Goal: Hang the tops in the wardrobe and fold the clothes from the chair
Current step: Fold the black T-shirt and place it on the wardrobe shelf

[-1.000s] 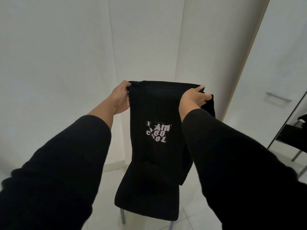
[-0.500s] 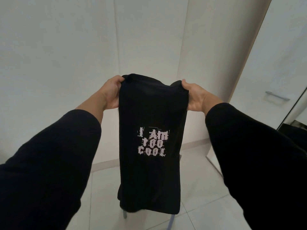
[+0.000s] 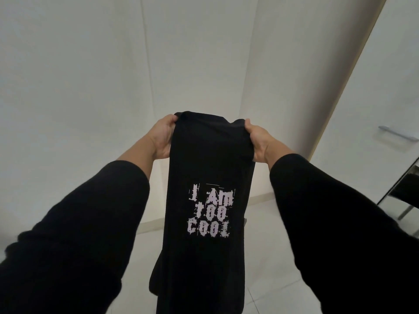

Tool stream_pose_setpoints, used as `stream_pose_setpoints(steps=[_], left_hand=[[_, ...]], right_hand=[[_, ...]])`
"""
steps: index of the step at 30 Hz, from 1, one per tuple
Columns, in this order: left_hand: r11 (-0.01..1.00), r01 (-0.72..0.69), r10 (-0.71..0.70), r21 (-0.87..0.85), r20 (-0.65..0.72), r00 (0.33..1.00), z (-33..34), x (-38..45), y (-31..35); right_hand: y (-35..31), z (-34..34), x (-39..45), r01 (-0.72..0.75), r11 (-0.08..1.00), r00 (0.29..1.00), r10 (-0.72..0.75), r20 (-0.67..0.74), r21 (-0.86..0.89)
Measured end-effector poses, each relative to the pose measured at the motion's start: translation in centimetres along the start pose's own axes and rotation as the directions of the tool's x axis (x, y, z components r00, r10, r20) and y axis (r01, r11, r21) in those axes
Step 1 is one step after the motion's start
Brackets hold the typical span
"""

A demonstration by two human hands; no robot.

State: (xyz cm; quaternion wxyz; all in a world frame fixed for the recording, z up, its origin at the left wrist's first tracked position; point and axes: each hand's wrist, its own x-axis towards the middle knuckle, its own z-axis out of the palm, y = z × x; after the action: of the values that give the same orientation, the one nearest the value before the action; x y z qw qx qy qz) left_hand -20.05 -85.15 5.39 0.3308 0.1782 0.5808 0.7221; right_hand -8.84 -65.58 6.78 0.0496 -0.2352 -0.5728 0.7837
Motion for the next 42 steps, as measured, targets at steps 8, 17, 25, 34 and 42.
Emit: stream_pose_setpoints(steps=[8,17,25,34,42], left_hand=[[0.998,-0.051,0.048,-0.044,-0.077,0.996,1.1,9.7,2.8],[0.999,0.032,-0.031,-0.040,0.017,0.999,0.6,10.0,0.7],[0.915,0.400,-0.398,0.049,-0.046,0.916,-1.9,-1.3,-14.7],[0.619,0.784,-0.782,0.056,-0.055,0.621,-5.2,-12.5,-33.3],[0.705,0.686,-0.709,-0.179,-0.191,0.679,-6.7,-7.4,-37.6]], right_hand=[[-5.2,-0.8,8.6,0.036,0.999,0.998,-0.037,0.042,0.025],[-2.8,-0.7,9.7,-0.007,0.996,0.996,0.015,0.084,-0.091],[17.0,-2.0,3.1,-0.332,0.938,0.943,0.330,-0.039,-0.101],[36.7,-3.2,-6.7,-0.689,0.714,0.723,0.665,-0.185,-0.126],[40.8,-6.7,-0.4,-0.643,0.752,0.740,0.561,-0.370,-0.145]])
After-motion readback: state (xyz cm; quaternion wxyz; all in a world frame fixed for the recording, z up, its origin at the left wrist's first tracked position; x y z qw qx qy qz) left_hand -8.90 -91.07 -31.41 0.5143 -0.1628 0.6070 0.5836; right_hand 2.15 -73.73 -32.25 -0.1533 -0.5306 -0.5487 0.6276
